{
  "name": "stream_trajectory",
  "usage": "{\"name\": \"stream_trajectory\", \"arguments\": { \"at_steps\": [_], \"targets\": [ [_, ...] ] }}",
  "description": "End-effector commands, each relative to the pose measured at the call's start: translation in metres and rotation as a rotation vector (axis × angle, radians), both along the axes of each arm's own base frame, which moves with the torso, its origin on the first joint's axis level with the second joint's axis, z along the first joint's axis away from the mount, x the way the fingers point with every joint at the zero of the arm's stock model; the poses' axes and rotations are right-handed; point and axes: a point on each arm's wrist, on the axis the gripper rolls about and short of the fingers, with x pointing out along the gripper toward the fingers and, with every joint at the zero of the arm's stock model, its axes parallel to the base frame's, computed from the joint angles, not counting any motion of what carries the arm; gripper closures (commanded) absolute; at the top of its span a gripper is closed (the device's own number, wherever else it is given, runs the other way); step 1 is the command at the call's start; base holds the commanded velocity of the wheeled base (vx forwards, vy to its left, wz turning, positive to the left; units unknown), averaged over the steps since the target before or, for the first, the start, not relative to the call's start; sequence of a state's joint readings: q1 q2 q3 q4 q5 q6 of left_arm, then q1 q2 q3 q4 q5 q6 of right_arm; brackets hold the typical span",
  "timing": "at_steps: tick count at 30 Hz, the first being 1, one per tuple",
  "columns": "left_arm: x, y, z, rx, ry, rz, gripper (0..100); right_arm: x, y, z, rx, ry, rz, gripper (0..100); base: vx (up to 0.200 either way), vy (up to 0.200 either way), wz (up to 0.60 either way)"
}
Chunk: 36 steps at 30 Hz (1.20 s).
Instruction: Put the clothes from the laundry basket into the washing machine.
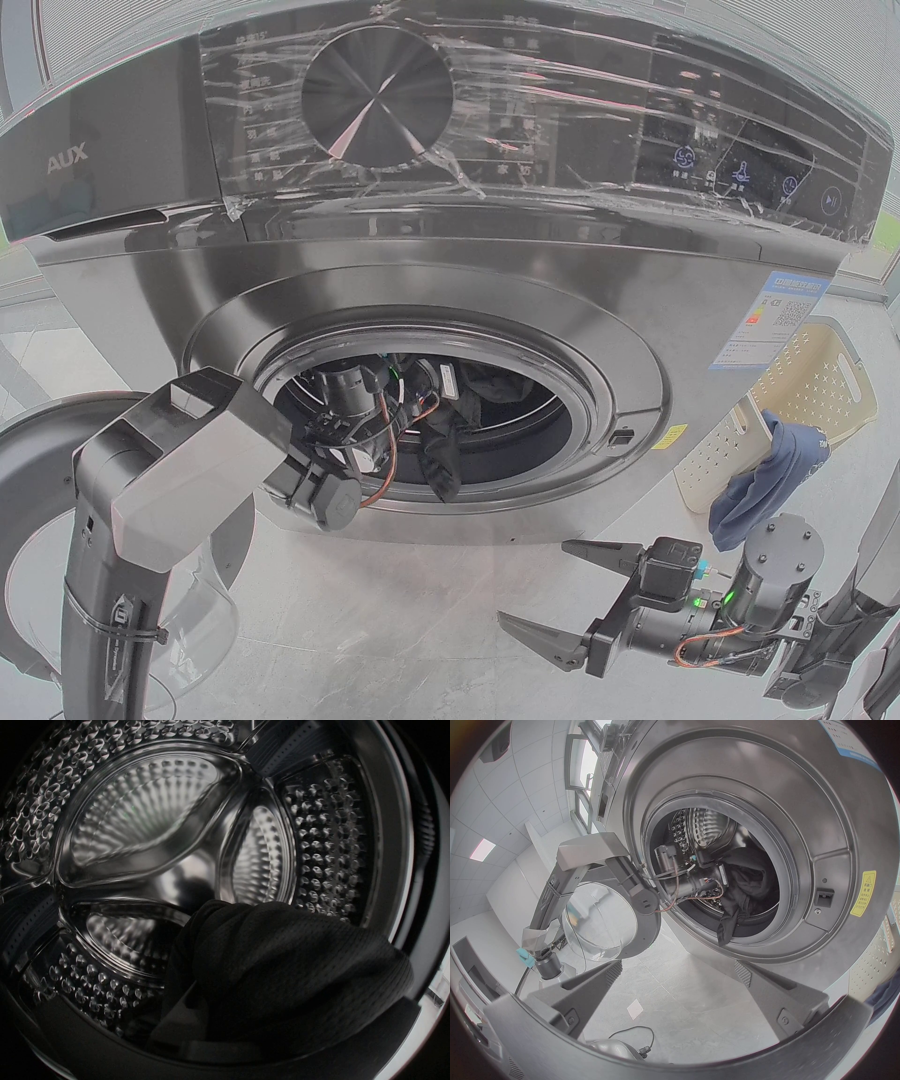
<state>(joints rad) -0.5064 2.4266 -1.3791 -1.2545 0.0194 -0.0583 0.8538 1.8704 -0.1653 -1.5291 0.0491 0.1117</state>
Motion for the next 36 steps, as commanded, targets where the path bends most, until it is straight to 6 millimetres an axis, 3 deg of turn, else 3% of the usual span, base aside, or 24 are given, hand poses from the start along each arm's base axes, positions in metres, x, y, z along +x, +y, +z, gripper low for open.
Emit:
{"name": "stream_trajectory", "arguments": {
  "at_steps": [1,7,8,13,18,22,28,34,35,36],
  "targets": [
    [0.038,-0.001,-0.004,-0.015,0.013,0.087,100,0.001,0.000,-0.001,-0.003,0.004,0.000,0,0.000,0.000,0.00],
    [0.045,0.000,0.001,-0.026,0.018,0.101,100,0.002,-0.001,-0.001,-0.005,0.002,-0.008,0,0.000,0.000,0.00],
    [0.045,0.000,0.001,-0.026,0.018,0.101,0,0.003,-0.001,-0.001,-0.004,0.001,-0.010,0,0.000,0.000,0.00],
    [0.039,-0.002,-0.002,-0.047,0.053,0.089,0,0.003,-0.002,-0.001,-0.004,0.001,-0.011,0,0.000,0.000,0.00],
    [0.014,0.001,-0.004,0.012,0.177,0.061,0,0.003,-0.001,-0.001,-0.004,-0.002,-0.009,0,0.000,0.000,0.00],
    [0.001,0.004,-0.018,0.083,0.288,0.026,0,0.003,0.001,-0.001,-0.002,-0.001,-0.002,0,0.000,0.000,0.00],
    [0.004,0.001,-0.032,0.123,0.339,0.005,0,0.002,0.003,-0.004,-0.009,0.007,0.002,0,0.000,0.000,0.00],
    [0.020,-0.004,-0.050,0.143,0.354,0.024,0,0.002,0.003,-0.004,-0.008,0.008,0.005,0,0.000,0.000,0.00],
    [0.022,-0.005,-0.052,0.144,0.357,0.026,100,0.002,0.003,-0.004,-0.008,0.008,0.004,0,0.000,0.000,0.00],
    [0.025,-0.005,-0.053,0.145,0.360,0.028,100,0.002,0.003,-0.004,-0.008,0.008,0.004,0,0.000,0.000,0.00]
  ]
}}
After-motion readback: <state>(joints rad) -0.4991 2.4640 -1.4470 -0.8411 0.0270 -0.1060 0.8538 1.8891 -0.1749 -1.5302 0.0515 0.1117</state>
